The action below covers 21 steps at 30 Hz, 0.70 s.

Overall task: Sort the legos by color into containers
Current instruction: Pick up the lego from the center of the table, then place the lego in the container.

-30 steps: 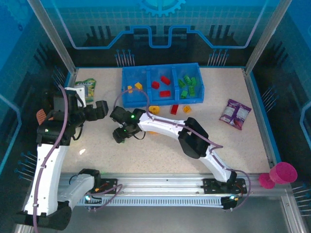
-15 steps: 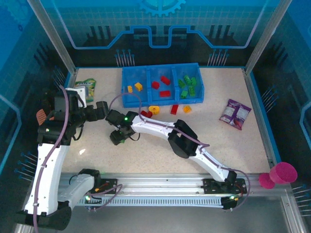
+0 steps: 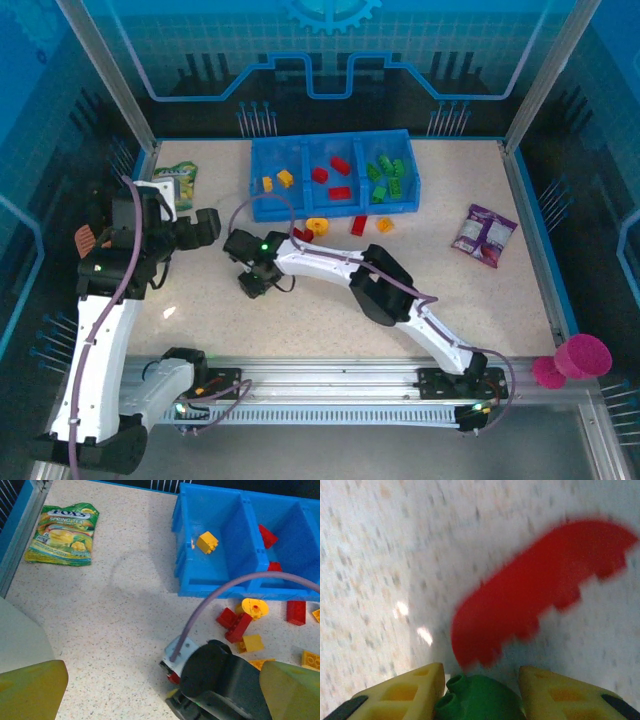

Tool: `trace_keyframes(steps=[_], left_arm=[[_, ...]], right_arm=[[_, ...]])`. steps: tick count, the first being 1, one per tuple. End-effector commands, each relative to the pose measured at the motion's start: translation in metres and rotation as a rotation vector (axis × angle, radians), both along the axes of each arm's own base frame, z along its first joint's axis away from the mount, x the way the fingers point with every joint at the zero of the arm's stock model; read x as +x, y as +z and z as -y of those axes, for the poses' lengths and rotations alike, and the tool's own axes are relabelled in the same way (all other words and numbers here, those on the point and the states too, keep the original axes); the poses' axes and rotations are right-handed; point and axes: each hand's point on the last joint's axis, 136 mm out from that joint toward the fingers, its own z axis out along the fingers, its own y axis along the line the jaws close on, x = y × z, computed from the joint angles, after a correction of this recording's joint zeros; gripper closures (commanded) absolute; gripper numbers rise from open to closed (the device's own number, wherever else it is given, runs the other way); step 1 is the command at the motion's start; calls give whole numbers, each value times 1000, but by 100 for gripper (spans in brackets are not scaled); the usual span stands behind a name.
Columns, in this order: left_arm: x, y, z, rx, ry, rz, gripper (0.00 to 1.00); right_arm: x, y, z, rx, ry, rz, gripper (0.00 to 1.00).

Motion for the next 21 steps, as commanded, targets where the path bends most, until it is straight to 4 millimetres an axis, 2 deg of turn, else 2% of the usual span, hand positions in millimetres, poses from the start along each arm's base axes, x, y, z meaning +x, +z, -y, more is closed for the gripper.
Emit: trace_keyframes(steps=[1, 3, 5, 6, 8, 11, 16, 21], left_arm=[[-1, -1, -9, 48, 23, -3, 1], [1, -3, -10, 48, 28, -10, 1], [5, -6, -9, 46, 26, -19, 1], [7, -7, -8, 41, 23, -23, 1], [11, -7, -4, 22, 11, -25, 1], [15, 3, -2, -1, 8, 29, 1], [17, 17, -7, -9, 47, 111, 1], [22, 13, -4, -15, 35, 85, 1]], right_arm=[[-1, 33, 65, -65, -44, -34, 64], [11, 62, 104, -69, -100, 5, 64], [32, 91, 151, -76, -167, 68, 65], [41, 101, 169, -78, -192, 93, 64], [68, 116, 216, -100, -255, 146, 65], [110, 121, 275, -126, -348, 189, 66], [172, 131, 324, -102, -468, 279, 67], [224, 127, 345, -112, -518, 316, 65]])
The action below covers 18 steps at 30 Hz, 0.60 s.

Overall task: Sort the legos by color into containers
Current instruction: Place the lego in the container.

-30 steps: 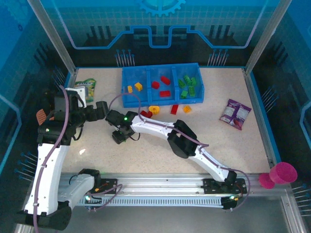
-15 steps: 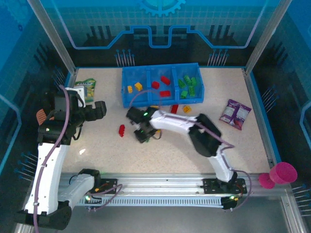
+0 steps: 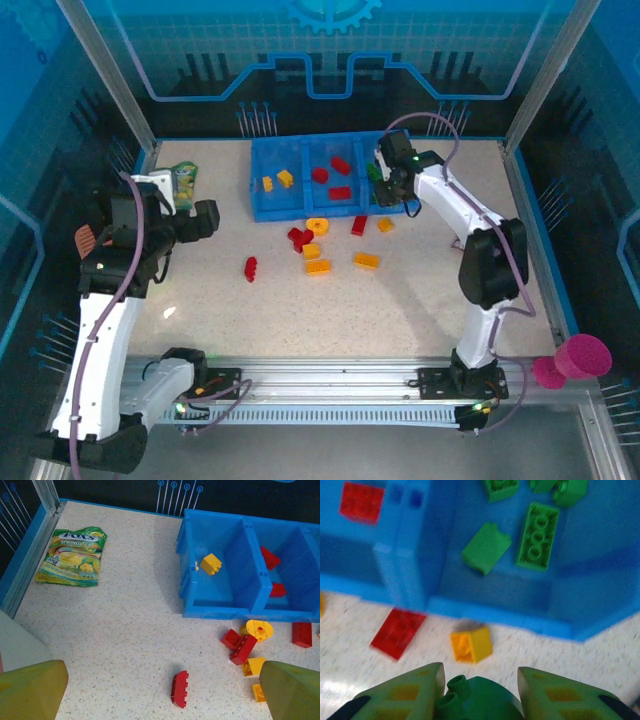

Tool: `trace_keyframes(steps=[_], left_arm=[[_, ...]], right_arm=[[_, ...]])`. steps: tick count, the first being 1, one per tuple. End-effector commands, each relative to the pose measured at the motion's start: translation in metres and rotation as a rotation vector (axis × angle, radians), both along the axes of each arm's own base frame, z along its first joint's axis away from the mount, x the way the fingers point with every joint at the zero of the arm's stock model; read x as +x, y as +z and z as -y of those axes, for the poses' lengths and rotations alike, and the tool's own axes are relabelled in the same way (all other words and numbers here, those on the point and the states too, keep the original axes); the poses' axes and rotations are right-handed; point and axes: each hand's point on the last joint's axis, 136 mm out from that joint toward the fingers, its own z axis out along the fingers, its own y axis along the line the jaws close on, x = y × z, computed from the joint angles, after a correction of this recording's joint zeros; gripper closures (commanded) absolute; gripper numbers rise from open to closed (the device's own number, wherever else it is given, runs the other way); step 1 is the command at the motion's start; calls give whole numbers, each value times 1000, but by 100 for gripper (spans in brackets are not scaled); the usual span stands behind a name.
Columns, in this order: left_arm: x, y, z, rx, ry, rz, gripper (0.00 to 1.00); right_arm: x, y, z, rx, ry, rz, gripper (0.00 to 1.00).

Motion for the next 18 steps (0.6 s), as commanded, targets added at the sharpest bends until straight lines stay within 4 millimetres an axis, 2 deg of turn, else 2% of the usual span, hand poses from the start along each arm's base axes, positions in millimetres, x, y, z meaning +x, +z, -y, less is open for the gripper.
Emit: trace_keyframes(steps=[1, 7, 12, 18], left_arm=[[6, 1, -1, -20, 13, 13, 1], [6, -2, -2, -12, 17, 7, 1], [8, -2, -1, -23, 11, 24, 1], [14, -3, 4, -49, -2, 22, 1]], right_arm=[[37, 3, 8, -24, 6, 54, 65], [61, -17, 20, -49, -19, 29, 63], [65, -27, 24, -68, -12, 27, 58], [64, -21, 23, -58, -6, 54, 48]])
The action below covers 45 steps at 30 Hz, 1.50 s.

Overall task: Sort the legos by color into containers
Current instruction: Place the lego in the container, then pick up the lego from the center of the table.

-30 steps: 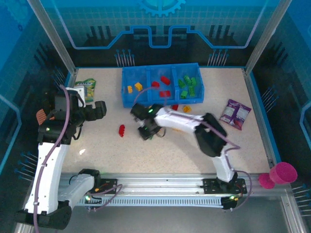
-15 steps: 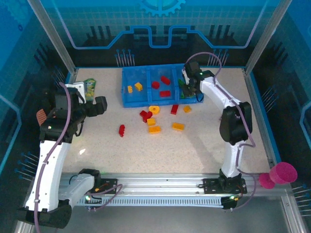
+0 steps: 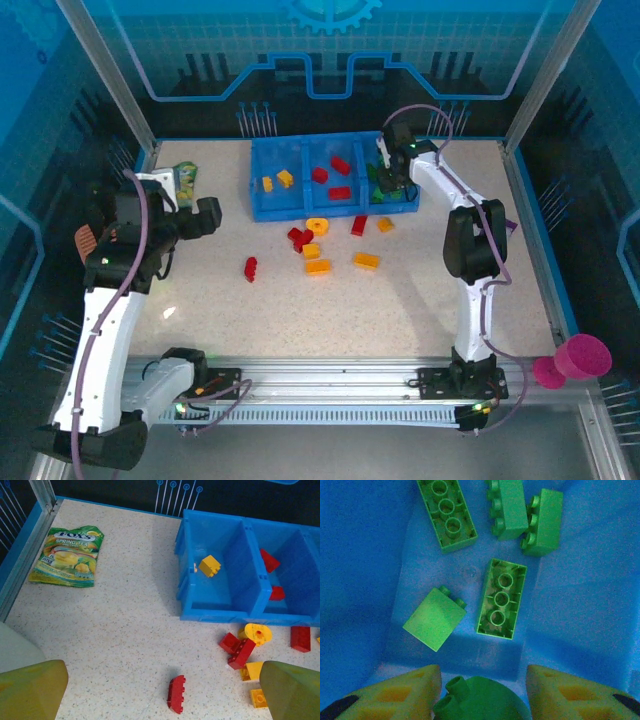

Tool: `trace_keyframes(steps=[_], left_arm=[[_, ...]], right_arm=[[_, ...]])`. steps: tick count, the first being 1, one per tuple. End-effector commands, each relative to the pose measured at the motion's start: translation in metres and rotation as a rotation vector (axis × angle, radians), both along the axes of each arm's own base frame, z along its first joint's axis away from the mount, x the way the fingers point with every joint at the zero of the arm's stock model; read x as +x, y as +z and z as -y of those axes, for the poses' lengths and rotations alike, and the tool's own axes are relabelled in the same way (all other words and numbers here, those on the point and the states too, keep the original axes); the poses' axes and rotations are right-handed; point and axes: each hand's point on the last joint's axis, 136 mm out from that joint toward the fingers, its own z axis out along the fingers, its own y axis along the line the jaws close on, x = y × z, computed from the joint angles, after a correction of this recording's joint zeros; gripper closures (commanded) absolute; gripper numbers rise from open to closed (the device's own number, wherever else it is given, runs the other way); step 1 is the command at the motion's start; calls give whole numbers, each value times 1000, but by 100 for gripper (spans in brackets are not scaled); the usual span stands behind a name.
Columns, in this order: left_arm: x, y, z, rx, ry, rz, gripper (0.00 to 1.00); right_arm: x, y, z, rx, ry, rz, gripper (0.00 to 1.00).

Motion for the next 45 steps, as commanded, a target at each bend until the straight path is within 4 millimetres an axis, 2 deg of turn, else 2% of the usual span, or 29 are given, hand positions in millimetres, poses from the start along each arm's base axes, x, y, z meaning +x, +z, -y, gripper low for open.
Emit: trace_keyframes(steps=[1, 8, 12, 15, 19, 23, 26, 30, 38, 45], left_arm=[[6, 2, 3, -35, -7, 19, 1], [5, 2, 6, -57, -15, 24, 1], [5, 1, 9, -73, -24, 28, 1], [5, 2, 10, -78, -29, 30, 1], [5, 2, 10, -69, -35, 29, 1], [6, 2, 12, -67, -47, 27, 1], [8, 2, 13, -71, -51, 28, 1], [8, 3, 13, -76, -50, 25, 1], [5, 2, 10, -63, -40, 12, 1], [8, 4, 11, -70, -40, 12, 1]], right_arm=[[3, 9, 4, 0, -2, 36, 46], [-6, 29, 1, 29, 3, 69, 44], [-33, 39, -2, 72, -17, 63, 43], [-65, 33, -3, 91, -45, 16, 40], [-102, 15, -6, 153, -89, -39, 35], [-118, -6, -15, 189, -80, -76, 32], [-115, -20, -22, 180, -53, -91, 31], [-102, -32, -29, 140, -27, -111, 28], [-77, -62, -24, 48, -16, -153, 28], [-68, -85, -23, 26, -16, -187, 29]])
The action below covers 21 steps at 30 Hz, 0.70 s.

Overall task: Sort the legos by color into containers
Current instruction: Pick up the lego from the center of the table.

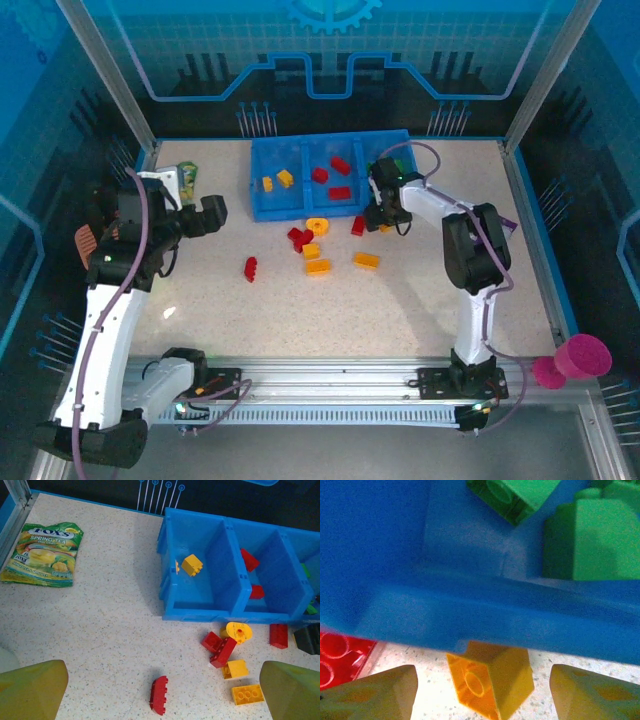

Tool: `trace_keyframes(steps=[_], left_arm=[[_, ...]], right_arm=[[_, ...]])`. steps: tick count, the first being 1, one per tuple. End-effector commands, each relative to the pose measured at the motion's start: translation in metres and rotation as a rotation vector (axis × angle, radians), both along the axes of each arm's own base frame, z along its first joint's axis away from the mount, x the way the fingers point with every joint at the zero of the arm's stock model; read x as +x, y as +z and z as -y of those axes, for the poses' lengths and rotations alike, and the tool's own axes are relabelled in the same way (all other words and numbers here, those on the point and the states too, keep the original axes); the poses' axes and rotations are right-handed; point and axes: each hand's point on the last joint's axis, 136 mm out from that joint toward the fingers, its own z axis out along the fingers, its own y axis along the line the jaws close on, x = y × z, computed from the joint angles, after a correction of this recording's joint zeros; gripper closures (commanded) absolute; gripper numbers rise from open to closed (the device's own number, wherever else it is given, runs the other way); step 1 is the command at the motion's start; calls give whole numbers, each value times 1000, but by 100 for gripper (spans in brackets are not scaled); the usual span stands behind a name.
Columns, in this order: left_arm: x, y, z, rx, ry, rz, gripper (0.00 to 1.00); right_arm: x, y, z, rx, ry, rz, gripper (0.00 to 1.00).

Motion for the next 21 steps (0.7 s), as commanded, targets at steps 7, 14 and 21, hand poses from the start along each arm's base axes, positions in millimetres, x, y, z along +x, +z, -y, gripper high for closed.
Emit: trace_keyframes(steps=[7, 14, 21], left_arm=[[4, 7, 0, -22, 8, 6, 1], [7, 5, 2, -35, 3, 6, 1], [8, 4, 2, -33, 2, 9, 1]], right_arm=[[6, -10, 11, -64, -15, -33, 33], [-7, -19, 16, -87, -13, -82, 54], [-26, -13, 14, -62, 3, -114, 70]])
